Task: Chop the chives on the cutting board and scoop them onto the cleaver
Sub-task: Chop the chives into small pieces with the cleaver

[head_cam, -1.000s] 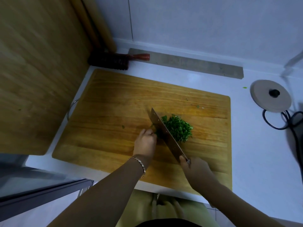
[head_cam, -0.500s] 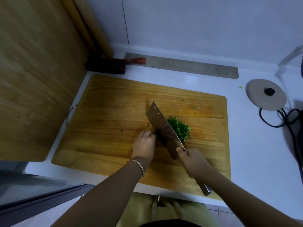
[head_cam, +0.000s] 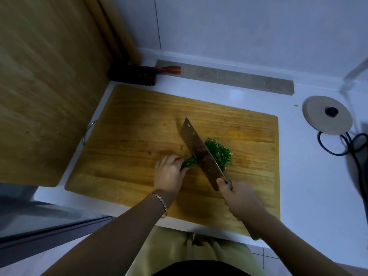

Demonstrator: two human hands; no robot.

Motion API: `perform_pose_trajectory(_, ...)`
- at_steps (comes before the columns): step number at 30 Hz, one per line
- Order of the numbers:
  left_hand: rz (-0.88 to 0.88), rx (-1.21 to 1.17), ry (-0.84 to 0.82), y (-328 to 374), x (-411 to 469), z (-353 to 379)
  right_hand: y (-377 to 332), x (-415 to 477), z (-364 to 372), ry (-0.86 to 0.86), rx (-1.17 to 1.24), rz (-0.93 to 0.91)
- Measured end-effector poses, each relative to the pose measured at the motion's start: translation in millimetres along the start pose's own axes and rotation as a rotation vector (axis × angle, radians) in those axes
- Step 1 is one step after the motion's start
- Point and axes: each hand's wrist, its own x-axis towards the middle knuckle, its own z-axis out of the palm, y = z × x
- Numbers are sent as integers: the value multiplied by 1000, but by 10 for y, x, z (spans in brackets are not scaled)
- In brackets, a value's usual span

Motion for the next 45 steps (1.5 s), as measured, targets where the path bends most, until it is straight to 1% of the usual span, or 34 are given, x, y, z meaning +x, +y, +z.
perform_pose_trajectory(4,-37,22,-98,56,31,13,0,86,111,19,-108,-29)
perform_pose_trajectory(9,-64,64,-139,108,82,38,115,36,224,44,-153,-6)
perform_pose_trajectory(12,-49,102,-142,99,98,39,60,112,267,67,-159,-9)
perform_pose_trajectory(15,-49,117,-149,86,110,24,-59,218,283,65,-124,-25)
perform_pose_trajectory(18,-78,66,-135,71,133,-2,-8,185,260,46,-89,-15)
perform_pose_trajectory(20,-115,25,-121,72,141,-17,52,133,239,32,-69,24)
perform_pose_trajectory(23,-137,33,-75,71,120,-11,35,149,202,26,10,84)
perform_pose_trajectory(25,-126,14,-94,86,103,8,-14,180,158,22,73,124)
perform_pose_trajectory(29,-91,-36,-157,120,58,22,-13,110,69,38,145,118)
perform_pose_trajectory(34,-114,-77,-171,103,46,6,-23,0,84,45,37,71)
perform_pose_trajectory(36,-158,-90,-163,115,63,-8,-27,-9,133,24,26,67)
perform_pose_trajectory(40,-264,-125,-130,133,102,-38,24,-5,223,5,-71,23)
perform_pose_trajectory(45,-263,-72,-195,115,140,-32,-48,62,287,12,-99,18)
